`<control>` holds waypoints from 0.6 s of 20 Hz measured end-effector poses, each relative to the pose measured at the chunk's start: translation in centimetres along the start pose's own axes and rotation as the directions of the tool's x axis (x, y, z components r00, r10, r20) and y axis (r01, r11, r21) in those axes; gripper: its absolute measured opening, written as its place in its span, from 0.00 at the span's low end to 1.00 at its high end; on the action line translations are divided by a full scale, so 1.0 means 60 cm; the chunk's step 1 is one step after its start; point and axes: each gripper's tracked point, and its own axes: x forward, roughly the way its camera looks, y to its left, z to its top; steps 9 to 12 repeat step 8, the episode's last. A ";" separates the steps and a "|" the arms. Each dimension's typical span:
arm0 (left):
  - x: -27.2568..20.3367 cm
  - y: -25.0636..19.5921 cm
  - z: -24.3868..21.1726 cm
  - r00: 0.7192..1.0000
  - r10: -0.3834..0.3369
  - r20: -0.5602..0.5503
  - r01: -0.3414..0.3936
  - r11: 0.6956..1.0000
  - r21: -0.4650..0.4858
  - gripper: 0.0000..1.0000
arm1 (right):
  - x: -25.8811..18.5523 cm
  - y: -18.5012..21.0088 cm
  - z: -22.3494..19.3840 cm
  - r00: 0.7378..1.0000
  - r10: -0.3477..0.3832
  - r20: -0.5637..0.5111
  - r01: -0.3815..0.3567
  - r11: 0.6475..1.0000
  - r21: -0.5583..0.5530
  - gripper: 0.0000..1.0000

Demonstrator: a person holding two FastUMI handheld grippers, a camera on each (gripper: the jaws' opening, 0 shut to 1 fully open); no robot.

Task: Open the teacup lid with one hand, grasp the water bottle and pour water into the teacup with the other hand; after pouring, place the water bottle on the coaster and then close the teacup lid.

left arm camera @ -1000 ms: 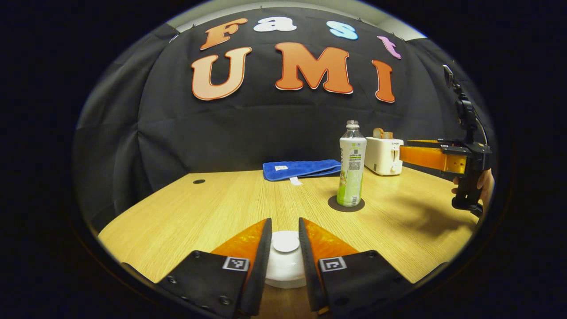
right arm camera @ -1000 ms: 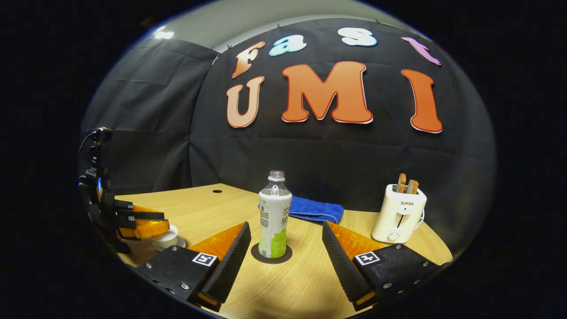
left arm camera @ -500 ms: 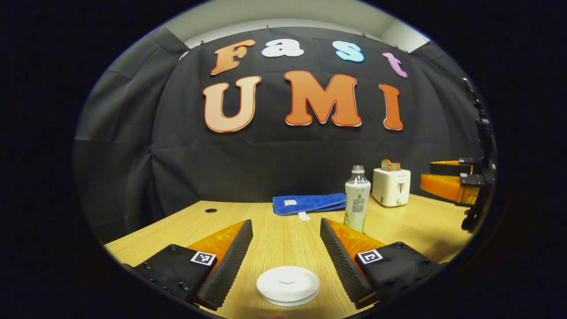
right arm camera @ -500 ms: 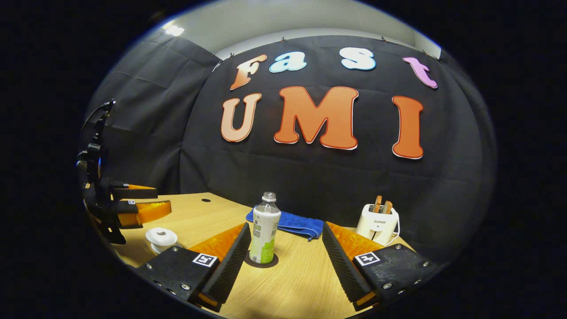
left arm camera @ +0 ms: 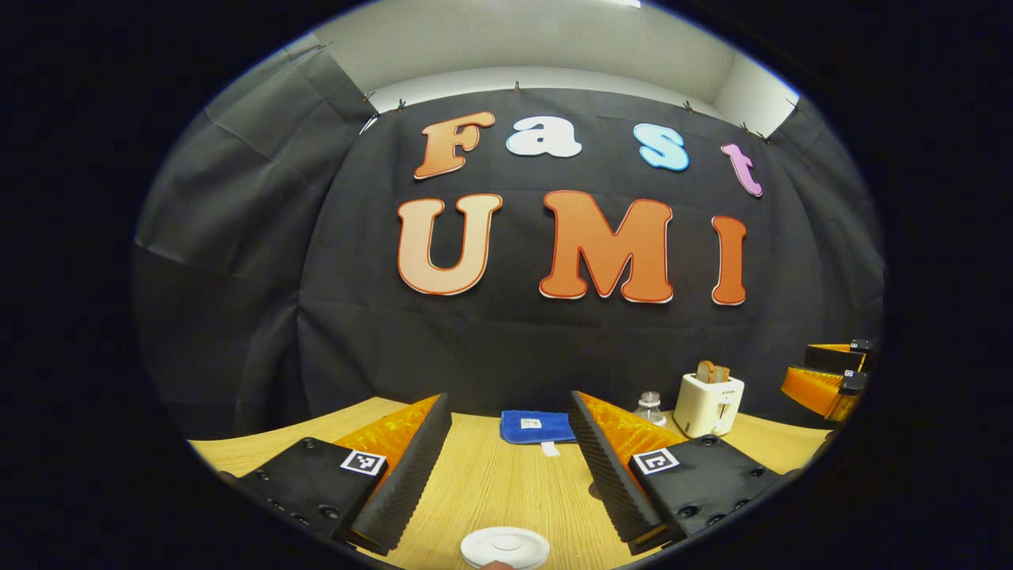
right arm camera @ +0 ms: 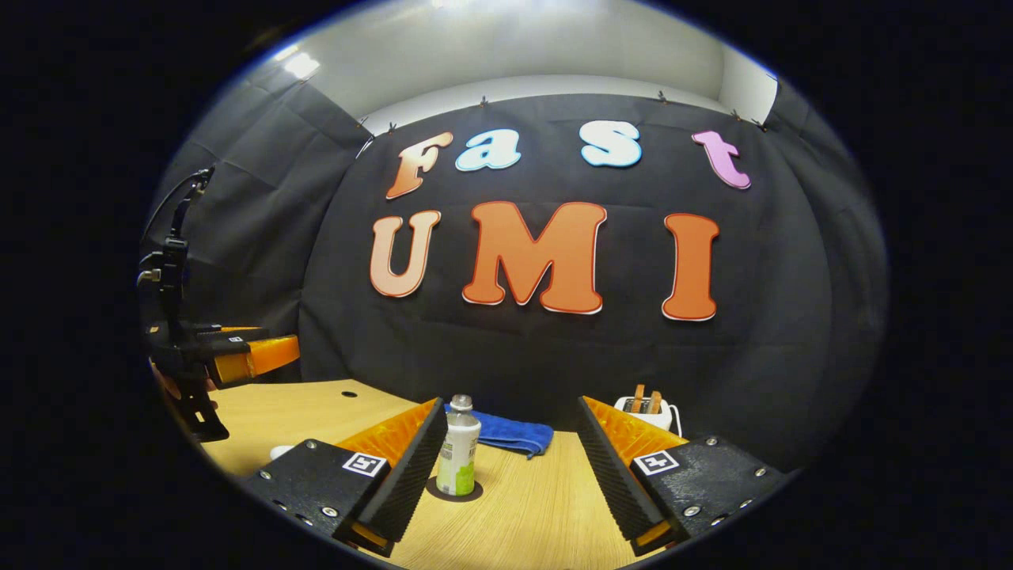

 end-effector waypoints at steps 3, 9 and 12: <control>-0.002 0.015 0.038 0.999 0.034 0.030 -0.034 0.999 0.017 0.96 | -0.002 -0.005 0.024 1.000 -0.016 0.021 0.016 1.000 0.006 0.98; -0.013 0.011 0.060 0.998 0.032 0.045 -0.033 0.999 0.034 0.95 | -0.016 -0.009 0.054 0.996 -0.038 0.075 0.038 0.999 -0.006 0.98; -0.013 0.011 0.060 0.998 0.032 0.045 -0.033 0.999 0.034 0.95 | -0.016 -0.009 0.054 0.996 -0.038 0.075 0.038 0.999 -0.006 0.98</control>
